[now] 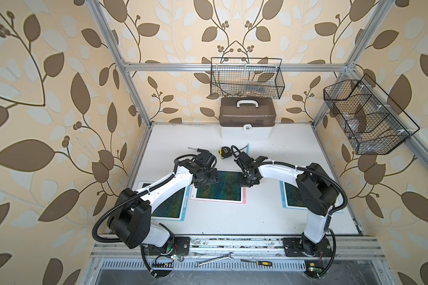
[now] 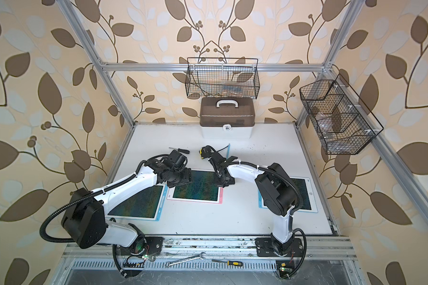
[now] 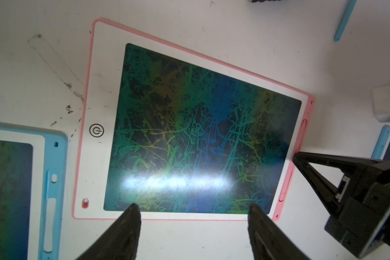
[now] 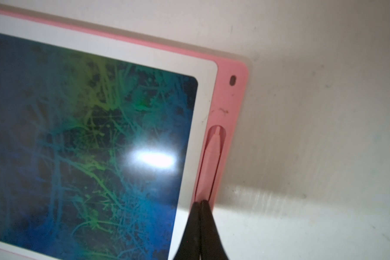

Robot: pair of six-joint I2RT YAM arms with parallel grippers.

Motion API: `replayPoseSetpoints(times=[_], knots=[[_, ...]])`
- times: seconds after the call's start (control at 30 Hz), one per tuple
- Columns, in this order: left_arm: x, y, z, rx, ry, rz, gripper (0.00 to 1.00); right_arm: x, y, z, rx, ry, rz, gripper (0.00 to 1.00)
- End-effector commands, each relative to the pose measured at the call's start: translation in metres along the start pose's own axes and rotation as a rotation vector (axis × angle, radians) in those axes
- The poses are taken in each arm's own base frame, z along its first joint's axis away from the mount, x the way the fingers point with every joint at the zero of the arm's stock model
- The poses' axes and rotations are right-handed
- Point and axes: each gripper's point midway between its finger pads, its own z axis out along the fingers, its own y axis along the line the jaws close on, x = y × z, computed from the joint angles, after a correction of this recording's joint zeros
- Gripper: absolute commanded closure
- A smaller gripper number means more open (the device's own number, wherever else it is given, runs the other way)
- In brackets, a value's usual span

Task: Place the stylus back onto the writing tablet
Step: Place the stylus on the writing tablet, then move the writing tablet to the center of the board.

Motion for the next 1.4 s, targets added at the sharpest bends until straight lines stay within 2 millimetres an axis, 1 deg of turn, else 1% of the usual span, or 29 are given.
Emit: replayPoseSetpoints(times=[0.0,0.17,0.2,0.33,0.37,0.47,0.53,0.6,0.8,0.87,0.97,1.13,1.3,1.37], knots=[[-0.002,-0.001,-0.007,0.007,-0.027,-0.003,0.24,0.022,-0.011,0.010,0.040,0.067,-0.004,1.00],[-0.002,-0.001,-0.007,0.007,-0.027,-0.003,0.24,0.014,-0.010,0.003,0.047,0.044,-0.011,1.00],[-0.001,-0.001,-0.006,0.006,-0.026,-0.003,0.24,0.012,-0.009,0.000,0.048,0.035,-0.015,0.98],[-0.002,-0.001,-0.007,0.004,-0.024,-0.002,0.25,0.003,-0.006,-0.012,0.030,-0.007,-0.015,0.84],[-0.002,-0.002,-0.006,0.003,-0.023,0.001,0.24,-0.008,0.002,-0.021,0.004,-0.039,-0.013,0.80],[-0.001,-0.001,-0.005,-0.002,-0.016,0.001,0.24,-0.019,0.010,-0.038,-0.041,-0.094,-0.004,0.68],[0.000,-0.001,-0.003,-0.005,-0.005,0.000,0.25,-0.022,0.008,-0.047,-0.052,-0.112,0.012,0.63],[0.001,-0.001,-0.001,-0.006,0.000,0.000,0.24,-0.022,0.002,-0.054,-0.057,-0.125,0.037,0.60],[-0.002,-0.004,-0.003,0.002,-0.004,0.014,0.25,-0.005,-0.036,-0.067,-0.065,-0.142,0.174,0.52],[0.000,-0.004,0.005,-0.015,0.018,0.027,0.24,0.002,-0.051,-0.070,-0.065,-0.150,0.231,0.49],[-0.002,-0.012,0.008,0.007,0.033,0.048,0.24,0.013,-0.077,-0.077,-0.060,-0.179,0.318,0.45],[-0.005,-0.024,0.011,0.035,0.047,0.085,0.23,0.040,-0.128,-0.080,-0.067,-0.206,0.511,0.39],[-0.009,-0.033,0.012,0.050,0.050,0.103,0.19,0.063,-0.175,-0.083,-0.062,-0.246,0.694,0.34],[-0.010,-0.039,0.012,0.065,0.049,0.111,0.16,0.073,-0.195,-0.084,-0.051,-0.254,0.767,0.32]])
